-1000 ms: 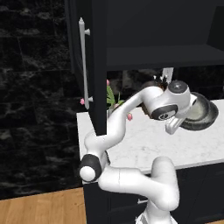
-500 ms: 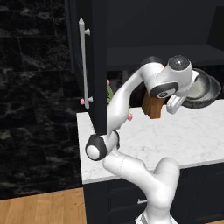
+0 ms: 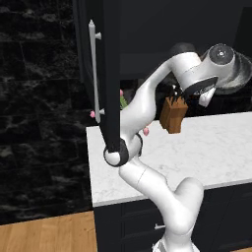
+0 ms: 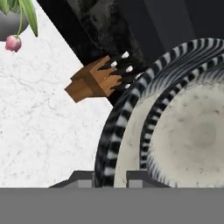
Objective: Pick up the bowls on the counter and stack them on top of one another in the open cabinet. Place the smaller bowl on top of the larger bowl.
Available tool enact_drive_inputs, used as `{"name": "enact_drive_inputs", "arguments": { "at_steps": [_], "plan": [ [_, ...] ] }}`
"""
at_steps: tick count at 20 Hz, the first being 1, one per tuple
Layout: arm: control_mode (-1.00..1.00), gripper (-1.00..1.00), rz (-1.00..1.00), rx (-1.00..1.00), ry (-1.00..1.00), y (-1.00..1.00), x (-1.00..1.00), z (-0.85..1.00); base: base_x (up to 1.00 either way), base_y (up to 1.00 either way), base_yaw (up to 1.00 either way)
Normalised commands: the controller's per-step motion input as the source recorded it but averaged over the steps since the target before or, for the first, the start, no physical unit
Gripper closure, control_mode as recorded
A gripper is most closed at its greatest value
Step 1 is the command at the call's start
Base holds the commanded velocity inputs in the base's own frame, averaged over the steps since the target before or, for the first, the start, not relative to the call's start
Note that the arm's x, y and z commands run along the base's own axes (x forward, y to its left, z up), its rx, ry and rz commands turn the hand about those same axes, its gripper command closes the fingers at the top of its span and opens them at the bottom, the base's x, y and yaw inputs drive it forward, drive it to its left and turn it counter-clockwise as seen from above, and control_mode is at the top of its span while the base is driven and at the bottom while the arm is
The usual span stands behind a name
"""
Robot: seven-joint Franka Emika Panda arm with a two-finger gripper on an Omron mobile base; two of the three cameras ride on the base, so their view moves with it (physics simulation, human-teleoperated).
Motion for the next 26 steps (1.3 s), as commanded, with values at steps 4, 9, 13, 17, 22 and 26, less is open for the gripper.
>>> {"name": "enact_drive_inputs", "arguments": {
  "at_steps": [4, 9, 13, 17, 22, 26],
  "plan": [
    [-1.0, 1.0, 0.23, 0.0, -0.05, 0.11, 1.0, 0.71, 0.0, 0.0, 0.0],
    [-1.0, 1.0, 0.22, 0.0, 0.01, 0.1, 1.0, 0.27, 0.0, 0.0, 0.0],
    [-1.0, 1.0, 0.15, 0.0, 0.11, 0.02, 1.0, -0.29, 0.0, 0.0, 0.0],
    [-1.0, 1.0, 0.12, 0.0, 0.02, 0.0, 1.0, -0.26, 0.0, 0.0, 0.0],
    [-1.0, 1.0, 0.17, -0.04, 0.0, 0.04, 0.79, -0.2, 0.0, 0.0, 0.0],
    [-1.0, -1.0, 0.2, -0.07, 0.0, 0.08, 0.52, -0.18, 0.0, 0.0, 0.0]
  ]
}}
